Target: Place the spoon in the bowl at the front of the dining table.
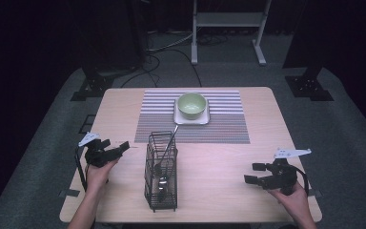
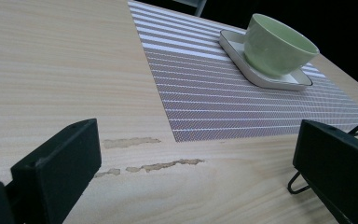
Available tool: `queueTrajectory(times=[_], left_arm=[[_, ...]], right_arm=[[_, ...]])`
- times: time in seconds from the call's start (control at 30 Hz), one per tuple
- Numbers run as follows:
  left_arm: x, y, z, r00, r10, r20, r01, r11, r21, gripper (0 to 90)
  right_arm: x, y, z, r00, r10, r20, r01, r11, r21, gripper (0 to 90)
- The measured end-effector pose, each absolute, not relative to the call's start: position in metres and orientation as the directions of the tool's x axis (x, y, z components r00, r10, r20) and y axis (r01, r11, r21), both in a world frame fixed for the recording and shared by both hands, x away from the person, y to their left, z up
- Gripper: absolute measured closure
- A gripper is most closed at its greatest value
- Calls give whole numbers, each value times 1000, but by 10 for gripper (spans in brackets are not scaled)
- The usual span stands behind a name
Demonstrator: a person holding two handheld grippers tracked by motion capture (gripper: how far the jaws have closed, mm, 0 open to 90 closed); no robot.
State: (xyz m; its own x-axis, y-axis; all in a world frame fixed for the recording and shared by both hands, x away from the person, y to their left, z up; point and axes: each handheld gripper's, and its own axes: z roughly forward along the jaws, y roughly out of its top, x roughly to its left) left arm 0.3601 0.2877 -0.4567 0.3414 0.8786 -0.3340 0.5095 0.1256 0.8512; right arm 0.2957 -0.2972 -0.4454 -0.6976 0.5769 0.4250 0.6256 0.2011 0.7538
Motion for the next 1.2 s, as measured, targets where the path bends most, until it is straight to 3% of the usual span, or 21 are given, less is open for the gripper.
queueTrajectory(times=[0.37,0.77,1.2], left_arm=[[358,285,-456,351,879,-324,504,115,856,0],[358,287,-456,336,880,-336,508,131,851,0],[359,286,-458,339,878,-337,513,127,849,0]], right_arm=[[301,-272,-434,-720,498,484,631,180,754,170],[304,-225,-396,-775,449,445,591,267,761,170],[315,-193,-380,-775,423,469,610,307,731,170]])
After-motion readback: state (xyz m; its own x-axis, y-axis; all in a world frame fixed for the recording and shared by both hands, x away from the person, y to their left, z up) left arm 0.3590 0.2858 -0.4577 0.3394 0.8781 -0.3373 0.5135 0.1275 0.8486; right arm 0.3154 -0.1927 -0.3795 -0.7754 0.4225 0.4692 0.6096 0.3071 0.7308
